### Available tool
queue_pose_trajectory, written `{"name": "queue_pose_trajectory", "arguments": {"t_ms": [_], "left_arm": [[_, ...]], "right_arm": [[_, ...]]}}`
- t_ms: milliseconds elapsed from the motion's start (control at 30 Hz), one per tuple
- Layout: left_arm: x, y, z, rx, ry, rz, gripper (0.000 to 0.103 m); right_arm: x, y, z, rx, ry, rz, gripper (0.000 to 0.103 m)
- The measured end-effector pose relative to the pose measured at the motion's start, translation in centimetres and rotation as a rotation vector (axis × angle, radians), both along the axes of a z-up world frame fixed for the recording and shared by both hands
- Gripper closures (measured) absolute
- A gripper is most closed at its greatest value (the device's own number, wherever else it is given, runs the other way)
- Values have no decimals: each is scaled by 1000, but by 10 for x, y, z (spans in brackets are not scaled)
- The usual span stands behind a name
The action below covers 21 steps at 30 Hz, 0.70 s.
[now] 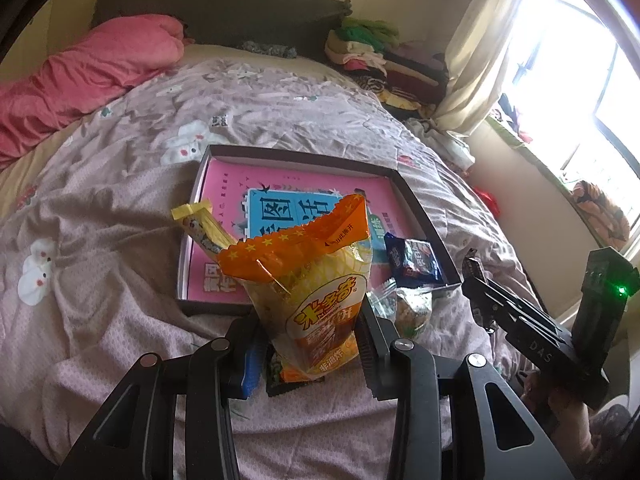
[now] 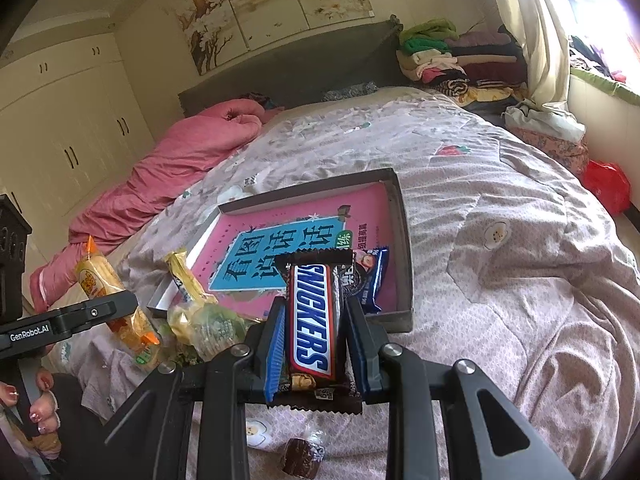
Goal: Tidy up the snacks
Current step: 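Lift the Snickers bar and the yellow snack bag and carry them toward the tray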
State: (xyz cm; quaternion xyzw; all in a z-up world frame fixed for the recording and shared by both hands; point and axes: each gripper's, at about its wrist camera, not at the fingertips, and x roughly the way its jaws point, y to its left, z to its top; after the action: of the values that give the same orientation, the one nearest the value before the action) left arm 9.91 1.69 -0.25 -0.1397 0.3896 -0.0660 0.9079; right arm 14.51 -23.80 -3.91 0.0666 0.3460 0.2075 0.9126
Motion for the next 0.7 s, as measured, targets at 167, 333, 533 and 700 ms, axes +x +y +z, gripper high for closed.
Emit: {"name": "queue_pose_trajectory", "arguments": {"t_ms": [167,333,533,700], "left_arm": [[3,2,1,-1,-2,10,62],[6,4,4,2,-11,19,62],[13,7,7,-1,-20,34,62],[21,12,10,-7,-33,46,62]], "right_arm": [[3,0,4,6,-20,-4,74],[6,2,4,13,-22,-3,74],[7,3,7,15,-36,0,74],[13,3,10,22,-45,-7,74]]}}
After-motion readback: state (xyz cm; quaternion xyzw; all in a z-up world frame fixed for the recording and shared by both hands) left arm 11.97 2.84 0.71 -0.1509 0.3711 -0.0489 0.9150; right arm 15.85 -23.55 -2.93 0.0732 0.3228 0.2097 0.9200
